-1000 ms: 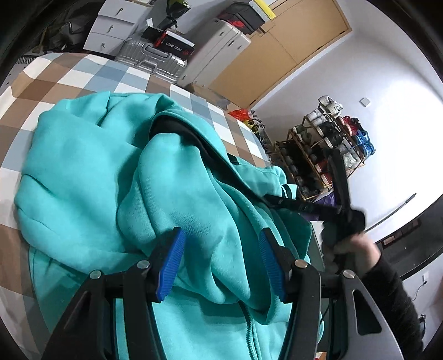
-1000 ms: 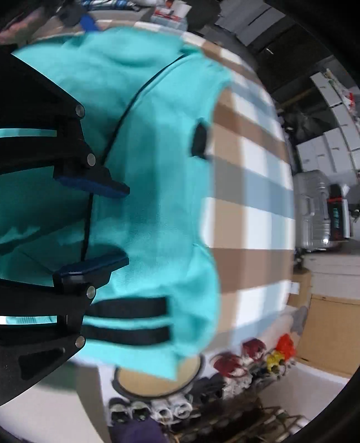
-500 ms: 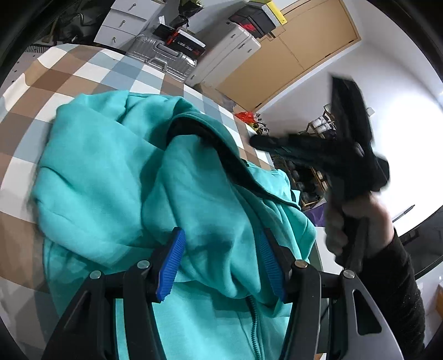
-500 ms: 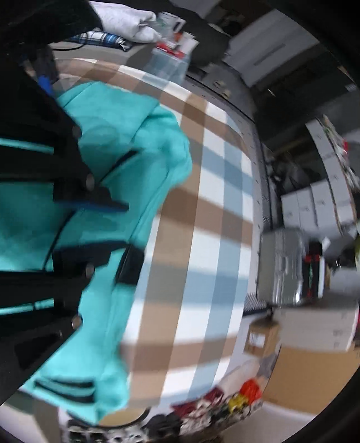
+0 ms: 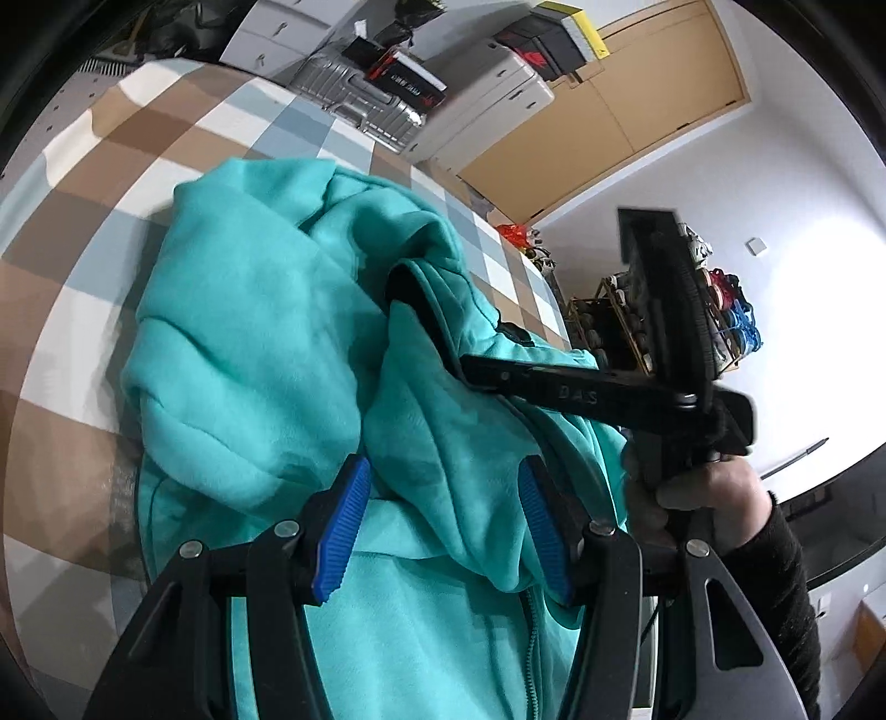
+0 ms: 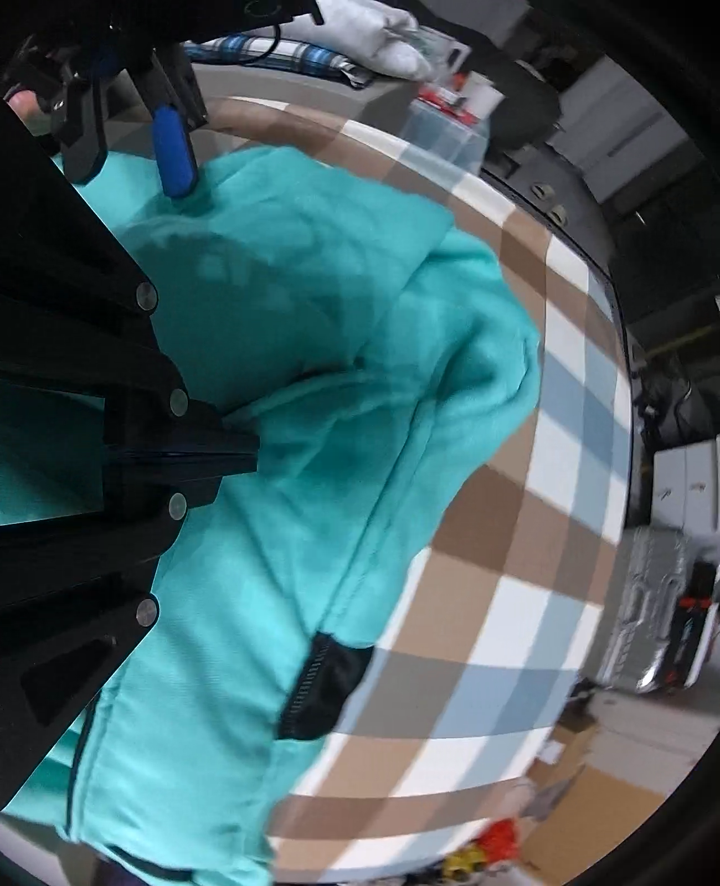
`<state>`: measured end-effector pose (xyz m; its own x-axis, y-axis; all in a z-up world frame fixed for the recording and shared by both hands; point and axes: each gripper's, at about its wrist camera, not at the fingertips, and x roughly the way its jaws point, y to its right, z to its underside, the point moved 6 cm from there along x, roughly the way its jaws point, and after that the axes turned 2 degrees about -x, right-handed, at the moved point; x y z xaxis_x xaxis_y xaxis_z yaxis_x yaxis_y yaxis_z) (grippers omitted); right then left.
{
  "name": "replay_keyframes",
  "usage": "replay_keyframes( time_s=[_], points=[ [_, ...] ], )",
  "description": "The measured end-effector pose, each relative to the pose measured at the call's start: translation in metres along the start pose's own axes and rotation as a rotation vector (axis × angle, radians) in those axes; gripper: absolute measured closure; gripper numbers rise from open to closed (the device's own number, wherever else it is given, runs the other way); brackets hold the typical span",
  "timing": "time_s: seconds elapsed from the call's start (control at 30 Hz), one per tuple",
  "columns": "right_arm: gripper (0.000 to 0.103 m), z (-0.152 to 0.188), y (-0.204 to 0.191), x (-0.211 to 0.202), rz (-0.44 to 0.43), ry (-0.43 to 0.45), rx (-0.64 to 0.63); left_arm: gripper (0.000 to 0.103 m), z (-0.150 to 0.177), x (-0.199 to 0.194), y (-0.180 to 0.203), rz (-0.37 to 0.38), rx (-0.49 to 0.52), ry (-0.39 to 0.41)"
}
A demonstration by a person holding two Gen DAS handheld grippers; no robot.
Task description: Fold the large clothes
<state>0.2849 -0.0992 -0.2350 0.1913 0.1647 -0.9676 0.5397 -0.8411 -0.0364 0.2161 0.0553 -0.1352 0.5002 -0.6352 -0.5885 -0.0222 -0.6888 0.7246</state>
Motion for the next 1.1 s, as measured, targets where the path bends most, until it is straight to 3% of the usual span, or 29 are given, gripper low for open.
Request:
replay_keyframes(
  time_s=[0.1,0.2,0.3,0.37,0.47,0.57,0.63,0.7,0.8,0.87,0.9,0.97,1.07,1.1],
  points=[
    [0.103,0.0,0.002,0.01,0.009,0.027,0.016,0.053,0.002,0.0,-0.001,-0.006,-0.007,-0.001],
    [0.102,-0.009,-0.005,-0.005,0.024,0.031,0.011,0.053,0.003,-0.004,-0.001,-0.005,-0.009,0.001],
    [0.1,-0.028,-0.008,-0.038,-0.031,0.145,0.042,0.053,0.002,-0.005,-0.003,-0.009,-0.004,0.002],
    [0.1,-0.038,-0.014,-0.045,-0.069,0.171,0.042,0.053,0.001,-0.005,-0.004,-0.011,-0.01,0.002],
    [0.1,-0.058,-0.022,-0.039,-0.031,0.198,0.042,0.053,0.001,-0.003,-0.007,-0.009,-0.024,-0.009],
    [0.1,-0.062,-0.027,-0.007,-0.071,0.09,0.081,0.053,-0.001,-0.004,-0.007,-0.013,-0.014,-0.005],
    [0.1,-0.05,-0.033,0.02,-0.041,-0.002,0.058,0.053,-0.003,-0.008,-0.008,-0.019,-0.009,0.01],
    [0.1,-0.046,-0.037,0.021,-0.008,0.007,0.021,0.053,-0.003,-0.009,-0.01,-0.019,-0.007,0.006],
    [0.1,-0.038,-0.037,0.017,-0.067,-0.041,0.042,0.053,-0.004,-0.01,-0.014,-0.027,-0.016,0.003],
    [0.103,-0.02,-0.045,0.02,-0.098,-0.137,-0.005,0.053,-0.005,-0.01,-0.016,-0.025,-0.026,0.001],
    [0.103,-0.012,-0.046,0.018,-0.073,-0.144,-0.038,0.053,-0.005,-0.009,-0.017,-0.023,-0.033,0.001],
    [0.101,-0.008,-0.043,0.004,-0.054,-0.101,-0.06,0.053,-0.005,-0.009,-0.016,-0.009,-0.049,-0.002],
    [0.099,-0.003,-0.017,-0.041,-0.116,0.043,0.011,0.053,-0.004,-0.01,-0.013,-0.003,-0.048,0.002],
    [0.099,0.0,-0.003,-0.055,-0.099,0.086,0.033,0.053,-0.003,-0.009,-0.01,-0.003,-0.042,0.003]
  ],
)
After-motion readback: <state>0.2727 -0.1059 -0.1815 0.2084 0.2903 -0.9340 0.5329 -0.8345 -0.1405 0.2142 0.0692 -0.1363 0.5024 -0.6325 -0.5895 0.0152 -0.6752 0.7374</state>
